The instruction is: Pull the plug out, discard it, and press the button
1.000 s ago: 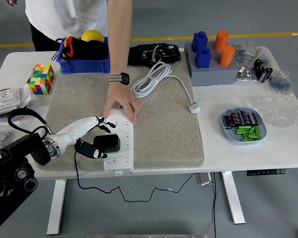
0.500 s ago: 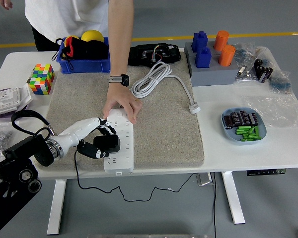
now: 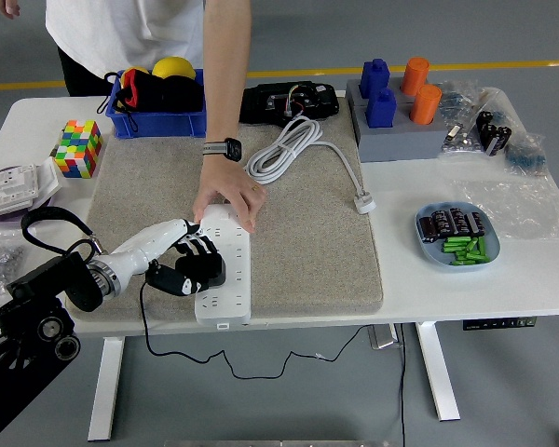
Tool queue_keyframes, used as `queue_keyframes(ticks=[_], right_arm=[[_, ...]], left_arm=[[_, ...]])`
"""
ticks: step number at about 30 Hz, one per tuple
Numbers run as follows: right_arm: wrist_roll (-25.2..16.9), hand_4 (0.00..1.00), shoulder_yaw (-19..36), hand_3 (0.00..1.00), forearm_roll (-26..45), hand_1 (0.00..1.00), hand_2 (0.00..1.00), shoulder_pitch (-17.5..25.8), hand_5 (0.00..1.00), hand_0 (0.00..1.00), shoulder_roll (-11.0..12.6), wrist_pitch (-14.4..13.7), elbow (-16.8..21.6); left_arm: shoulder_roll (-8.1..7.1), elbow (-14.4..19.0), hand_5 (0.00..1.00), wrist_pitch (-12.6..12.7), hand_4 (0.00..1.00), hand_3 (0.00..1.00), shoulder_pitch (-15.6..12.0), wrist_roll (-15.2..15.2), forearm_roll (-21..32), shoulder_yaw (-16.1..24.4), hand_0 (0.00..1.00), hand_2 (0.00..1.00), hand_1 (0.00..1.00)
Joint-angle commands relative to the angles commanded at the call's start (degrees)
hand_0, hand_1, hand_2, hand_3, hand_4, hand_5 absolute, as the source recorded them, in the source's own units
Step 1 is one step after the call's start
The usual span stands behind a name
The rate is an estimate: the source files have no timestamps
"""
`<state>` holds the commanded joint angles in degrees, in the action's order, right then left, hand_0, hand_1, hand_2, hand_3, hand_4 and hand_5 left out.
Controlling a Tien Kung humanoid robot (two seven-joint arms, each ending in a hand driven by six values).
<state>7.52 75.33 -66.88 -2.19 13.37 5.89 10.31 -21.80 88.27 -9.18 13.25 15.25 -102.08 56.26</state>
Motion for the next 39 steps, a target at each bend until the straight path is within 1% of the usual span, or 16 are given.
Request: queue_keyframes(ticks=[3,4,12,19,28,31,33,34,35,37,39], right_arm=[[0.0,0.78,-0.06,0.677,0.01,0.681,0.664,-0.01,0.672,0.81,0.06,-0.02,0.0],[-0.02,0.78,-0.11,0.677,0.06,0.681,0.664,-0.01,0.672,0.809,0.09,-0.02,0.0],[-0.03,0.78,-0.23,0.677,0.08,0.681,0.664,0.13,0.672,0.809,0.1,-0.01,0.0],[-0.05,0.779,0.05,0.677,-0.01,0.682,0.664,0.33,0.672,0.81,-0.01,-0.01,0.0],[-0.01,0.78,0.55,0.677,-0.12,0.68,0.664,0.4,0.671,0.81,-0.29,-0.01,0.0],[-0.04,0.78,0.66,0.677,-0.09,0.68,0.664,0.38,0.671,0.81,-0.31,0.0,0.0],[0.0,0.78,0.82,0.677,-0.16,0.68,0.664,0.37,0.671,0.81,-0.33,-0.02,0.0],[-0.02,0.78,0.82,0.677,-0.13,0.682,0.664,0.39,0.671,0.809,-0.33,-0.03,0.0],[-0.01,0.78,0.8,0.677,-0.13,0.682,0.664,0.39,0.671,0.809,-0.33,-0.03,0.0],[0.04,0.78,0.84,0.677,-0.14,0.682,0.664,0.39,0.671,0.809,-0.37,-0.03,0.0],[0.03,0.78,0.75,0.677,-0.06,0.682,0.664,0.37,0.671,0.809,-0.41,0.0,0.0]], left_arm=[[0.04,-0.17,0.002,0.17,0.717,0.56,0.1,0.14,0.37,-0.13,0.437,0.399,0.387],[0.06,-0.25,0.002,0.27,0.681,0.546,0.1,0.2,0.4,-0.16,0.435,0.373,0.345],[-0.04,0.15,0.002,0.96,0.67,0.548,0.03,-0.29,0.9,0.06,0.435,0.37,0.335],[-0.49,1.72,0.002,1.22,0.664,0.547,0.04,-0.73,1.12,1.36,0.442,0.367,0.334],[-1.08,2.55,0.002,1.19,0.662,0.546,0.76,-0.85,1.3,3.52,0.441,0.364,0.332],[-0.9,1.54,0.002,1.36,0.662,0.546,1.36,-1.17,1.15,4.92,0.441,0.364,0.332],[-0.41,0.27,0.002,1.76,0.662,0.546,1.66,-1.23,0.75,6.17,0.441,0.364,0.332],[0.12,-0.86,0.002,2.16,0.665,0.544,1.9,-1.18,0.65,7.0,0.461,0.364,0.338],[0.39,-1.44,0.002,2.3,0.665,0.544,2.02,-1.1,0.43,7.4,0.461,0.364,0.338],[1.65,-3.95,0.002,2.93,0.665,0.544,2.57,-0.69,-1.65,8.77,0.461,0.364,0.338],[2.36,-5.69,0.002,3.43,0.665,0.544,2.88,-0.87,-2.38,9.49,0.461,0.364,0.338]])
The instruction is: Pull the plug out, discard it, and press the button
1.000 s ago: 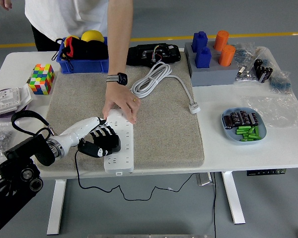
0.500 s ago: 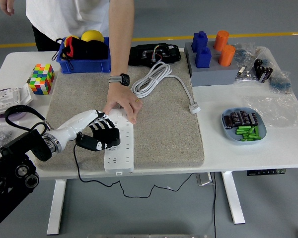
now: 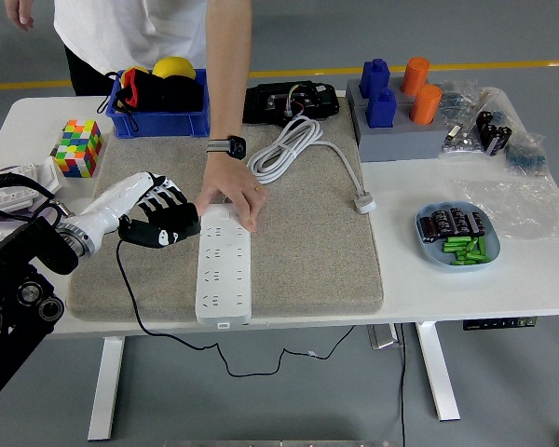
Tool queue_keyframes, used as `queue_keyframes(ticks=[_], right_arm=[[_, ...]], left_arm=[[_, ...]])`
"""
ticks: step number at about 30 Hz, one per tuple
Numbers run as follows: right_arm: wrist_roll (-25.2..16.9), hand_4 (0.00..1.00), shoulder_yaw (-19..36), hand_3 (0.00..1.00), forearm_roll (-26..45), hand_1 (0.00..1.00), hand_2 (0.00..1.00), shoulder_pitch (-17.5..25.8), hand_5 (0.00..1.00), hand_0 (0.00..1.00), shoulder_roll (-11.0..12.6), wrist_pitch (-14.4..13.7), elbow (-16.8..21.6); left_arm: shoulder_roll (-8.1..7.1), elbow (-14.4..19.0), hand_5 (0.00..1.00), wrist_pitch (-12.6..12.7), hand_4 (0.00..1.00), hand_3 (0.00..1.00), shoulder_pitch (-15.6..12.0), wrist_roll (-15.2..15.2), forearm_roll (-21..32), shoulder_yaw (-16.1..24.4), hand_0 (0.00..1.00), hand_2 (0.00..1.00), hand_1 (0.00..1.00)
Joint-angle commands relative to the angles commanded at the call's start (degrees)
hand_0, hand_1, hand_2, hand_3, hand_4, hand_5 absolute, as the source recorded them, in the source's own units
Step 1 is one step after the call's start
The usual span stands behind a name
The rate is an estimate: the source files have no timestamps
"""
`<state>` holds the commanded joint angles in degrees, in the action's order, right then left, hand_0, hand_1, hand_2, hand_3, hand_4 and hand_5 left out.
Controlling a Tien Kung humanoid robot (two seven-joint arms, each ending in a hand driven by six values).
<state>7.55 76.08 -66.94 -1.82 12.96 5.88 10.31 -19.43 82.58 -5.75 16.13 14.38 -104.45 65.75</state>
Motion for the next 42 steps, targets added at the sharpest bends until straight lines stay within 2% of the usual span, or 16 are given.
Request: queue_keyframes(ticks=[8,12,13,15,18,19,24,25,33,36,37,42], right_arm=[[0.07,0.78,-0.06,0.677,0.03,0.681,0.664,0.08,0.672,0.81,-0.01,0.0,0.0],[0.1,0.78,-0.1,0.677,0.11,0.681,0.664,0.04,0.672,0.81,0.01,-0.02,0.0],[0.07,0.78,-0.14,0.677,0.18,0.681,0.664,0.02,0.671,0.81,0.01,-0.01,0.0],[0.01,0.78,-0.15,0.677,0.24,0.681,0.664,-0.01,0.671,0.81,0.01,-0.01,0.0],[0.01,0.78,-0.11,0.677,0.25,0.681,0.664,-0.04,0.671,0.81,0.02,-0.01,0.0],[0.03,0.779,-0.09,0.677,0.24,0.681,0.664,-0.03,0.669,0.81,0.03,-0.01,0.0],[0.08,0.779,0.05,0.677,-0.02,0.681,0.664,0.02,0.669,0.81,0.02,-0.02,0.0],[0.07,0.779,0.07,0.677,-0.02,0.681,0.664,0.01,0.67,0.81,0.01,-0.01,0.0],[0.02,0.78,-0.01,0.676,-0.03,0.681,0.664,0.01,0.67,0.81,0.02,0.02,0.0],[0.03,0.78,-0.05,0.676,0.01,0.681,0.664,0.03,0.67,0.81,0.07,0.0,0.0],[0.04,0.779,-0.07,0.675,0.04,0.681,0.664,0.03,0.669,0.81,0.08,0.0,0.0],[0.13,0.779,0.06,0.675,0.0,0.681,0.664,0.05,0.669,0.81,0.08,-0.04,0.0]], left_arm=[[2.81,-9.91,0.002,1.93,0.661,0.555,1.72,-0.03,-3.7,1.76,0.466,0.371,0.342],[3.57,-12.79,0.002,2.82,0.661,0.555,2.28,-0.4,-3.52,1.5,0.466,0.371,0.342],[3.68,-13.19,0.002,3.02,0.689,0.588,2.36,-0.49,-3.14,1.38,0.536,0.472,0.472],[3.83,-13.59,0.002,3.32,0.689,0.588,2.43,-0.47,-2.06,1.26,0.536,0.472,0.472],[3.95,-13.87,0.002,3.62,0.689,0.588,2.49,-0.56,-0.48,1.02,0.536,0.472,0.472],[3.97,-13.89,0.002,3.58,0.755,0.82,2.5,-0.62,-0.25,0.96,0.754,0.705,0.793],[4.0,-13.7,0.002,4.94,0.755,0.82,2.53,-1.72,0.57,0.82,0.754,0.705,0.793],[4.0,-13.59,0.002,5.08,0.862,0.891,2.53,-1.76,0.47,0.82,0.781,0.75,0.825],[3.92,-12.06,0.002,4.77,0.857,0.894,2.61,-1.4,0.11,0.87,0.787,0.757,0.824],[3.65,-10.19,0.002,5.0,0.857,0.894,2.79,-1.91,0.49,0.63,0.787,0.757,0.824],[3.57,-9.45,0.002,5.03,0.863,0.878,2.88,-2.02,0.53,0.52,0.739,0.685,0.726],[3.01,-5.37,0.002,5.09,0.863,0.878,4.71,-2.33,2.06,-2.49,0.739,0.685,0.726]])
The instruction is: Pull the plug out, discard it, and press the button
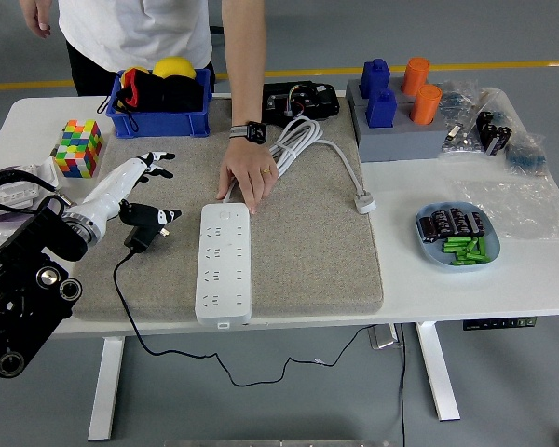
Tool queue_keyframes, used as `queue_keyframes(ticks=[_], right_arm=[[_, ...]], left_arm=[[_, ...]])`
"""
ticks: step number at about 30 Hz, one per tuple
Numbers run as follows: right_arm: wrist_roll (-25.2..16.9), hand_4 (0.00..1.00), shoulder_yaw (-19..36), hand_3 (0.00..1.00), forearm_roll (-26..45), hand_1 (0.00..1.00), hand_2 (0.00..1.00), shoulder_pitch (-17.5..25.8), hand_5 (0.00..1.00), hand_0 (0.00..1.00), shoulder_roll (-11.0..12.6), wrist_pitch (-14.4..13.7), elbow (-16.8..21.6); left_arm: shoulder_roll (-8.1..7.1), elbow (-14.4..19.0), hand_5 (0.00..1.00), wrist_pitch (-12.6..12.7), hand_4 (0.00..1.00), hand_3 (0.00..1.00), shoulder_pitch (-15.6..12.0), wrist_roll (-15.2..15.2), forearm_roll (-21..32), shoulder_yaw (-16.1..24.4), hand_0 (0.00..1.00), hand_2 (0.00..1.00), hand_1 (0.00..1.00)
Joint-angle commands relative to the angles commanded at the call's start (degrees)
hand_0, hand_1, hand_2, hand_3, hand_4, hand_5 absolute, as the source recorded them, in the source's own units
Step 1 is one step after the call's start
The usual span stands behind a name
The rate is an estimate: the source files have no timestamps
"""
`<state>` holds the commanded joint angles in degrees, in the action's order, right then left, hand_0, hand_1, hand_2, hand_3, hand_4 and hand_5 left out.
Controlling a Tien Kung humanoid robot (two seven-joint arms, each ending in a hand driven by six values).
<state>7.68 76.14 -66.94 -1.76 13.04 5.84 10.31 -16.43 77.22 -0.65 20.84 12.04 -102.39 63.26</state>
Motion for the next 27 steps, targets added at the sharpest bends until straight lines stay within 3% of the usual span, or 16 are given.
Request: queue_keyframes(ticks=[1,6,7,12,13,18,19,27], right_arm=[[0.02,0.779,0.01,0.674,0.05,0.681,0.664,-0.01,0.668,0.81,0.0,0.0,0.0],[-0.11,0.779,-0.27,0.674,0.26,0.681,0.664,-0.25,0.668,0.81,0.05,0.09,0.0],[-0.18,0.779,-0.34,0.674,0.34,0.681,0.664,-0.29,0.668,0.809,0.06,0.1,0.0],[-0.1,0.779,-0.34,0.674,0.32,0.681,0.664,-0.14,0.668,0.809,0.03,0.09,0.0],[-0.02,0.778,-0.29,0.674,0.25,0.681,0.664,-0.08,0.667,0.81,0.03,0.08,0.0],[0.33,0.778,-0.14,0.674,-0.16,0.681,0.664,0.15,0.667,0.81,0.13,-0.01,0.0],[0.3,0.779,-0.22,0.673,-0.13,0.681,0.664,0.16,0.668,0.809,0.2,-0.02,0.0],[0.06,0.779,-1.07,0.672,0.4,0.681,0.664,-0.17,0.667,0.809,0.3,0.08,0.0]], left_arm=[[-0.08,0.29,0.002,-0.16,0.609,0.805,1.18,0.08,0.83,-1.52,0.25,0.38,0.343],[0.53,-1.32,0.002,-1.28,0.609,0.805,6.17,1.36,2.32,-8.41,0.25,0.38,0.343],[0.67,-1.74,0.002,-1.33,0.338,0.711,6.83,1.59,2.27,-9.21,0.119,0.182,0.13],[1.25,-3.19,0.002,-2.39,0.338,0.711,9.14,4.2,2.06,-12.26,0.119,0.182,0.13],[1.32,-3.35,0.002,-2.64,0.125,0.657,9.36,4.7,2.16,-12.54,0.033,0.141,0.041],[1.68,-4.0,0.002,-5.01,0.125,0.657,10.29,8.45,3.4,-13.35,0.033,0.141,0.041],[1.75,-4.16,0.002,-5.42,0.026,0.642,10.41,9.32,3.31,-13.46,0.02,0.124,0.029],[2.3,-6.15,0.002,-7.24,0.002,0.65,11.89,13.08,3.84,-15.22,0.014,0.12,0.025]])
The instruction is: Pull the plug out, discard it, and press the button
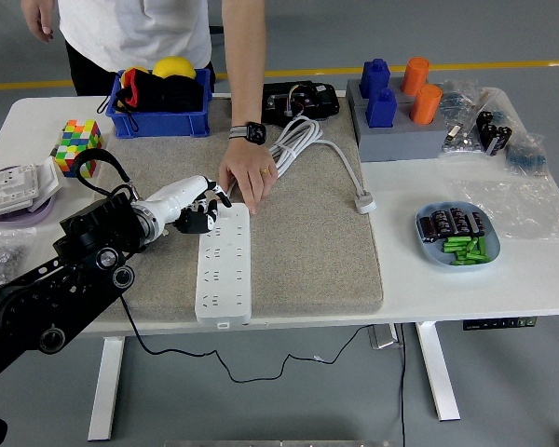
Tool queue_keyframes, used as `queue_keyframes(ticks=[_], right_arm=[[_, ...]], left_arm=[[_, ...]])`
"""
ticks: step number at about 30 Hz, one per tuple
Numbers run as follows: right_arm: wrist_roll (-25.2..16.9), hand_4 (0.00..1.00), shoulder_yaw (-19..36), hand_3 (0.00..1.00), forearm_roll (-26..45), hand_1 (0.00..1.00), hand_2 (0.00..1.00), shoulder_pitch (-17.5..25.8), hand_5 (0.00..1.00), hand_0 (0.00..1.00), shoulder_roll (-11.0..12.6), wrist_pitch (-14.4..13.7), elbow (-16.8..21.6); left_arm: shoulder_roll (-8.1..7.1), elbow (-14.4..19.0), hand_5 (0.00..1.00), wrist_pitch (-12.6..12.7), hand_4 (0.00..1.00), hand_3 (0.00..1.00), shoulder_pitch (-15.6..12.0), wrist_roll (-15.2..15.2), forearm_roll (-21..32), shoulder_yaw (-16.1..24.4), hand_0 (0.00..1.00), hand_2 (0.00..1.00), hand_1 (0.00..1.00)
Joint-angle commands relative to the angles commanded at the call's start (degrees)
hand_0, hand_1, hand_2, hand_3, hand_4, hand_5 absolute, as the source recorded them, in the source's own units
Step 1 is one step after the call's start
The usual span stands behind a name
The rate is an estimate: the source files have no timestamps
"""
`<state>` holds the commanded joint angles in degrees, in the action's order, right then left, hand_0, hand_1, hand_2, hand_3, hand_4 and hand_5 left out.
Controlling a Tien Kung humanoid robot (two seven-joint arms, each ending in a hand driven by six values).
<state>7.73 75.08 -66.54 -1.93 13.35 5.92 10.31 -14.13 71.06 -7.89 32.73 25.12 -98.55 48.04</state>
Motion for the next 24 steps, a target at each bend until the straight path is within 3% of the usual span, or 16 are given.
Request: queue_keyframes(ticks=[24], right_arm=[[0.03,0.779,-0.42,0.671,0.16,0.681,0.664,0.26,0.667,0.809,-0.03,0.01,0.0]], left_arm=[[1.87,-6.09,0.002,1.01,0.002,0.661,1.52,-0.26,0.66,-2.35,0.012,0.117,0.022]])
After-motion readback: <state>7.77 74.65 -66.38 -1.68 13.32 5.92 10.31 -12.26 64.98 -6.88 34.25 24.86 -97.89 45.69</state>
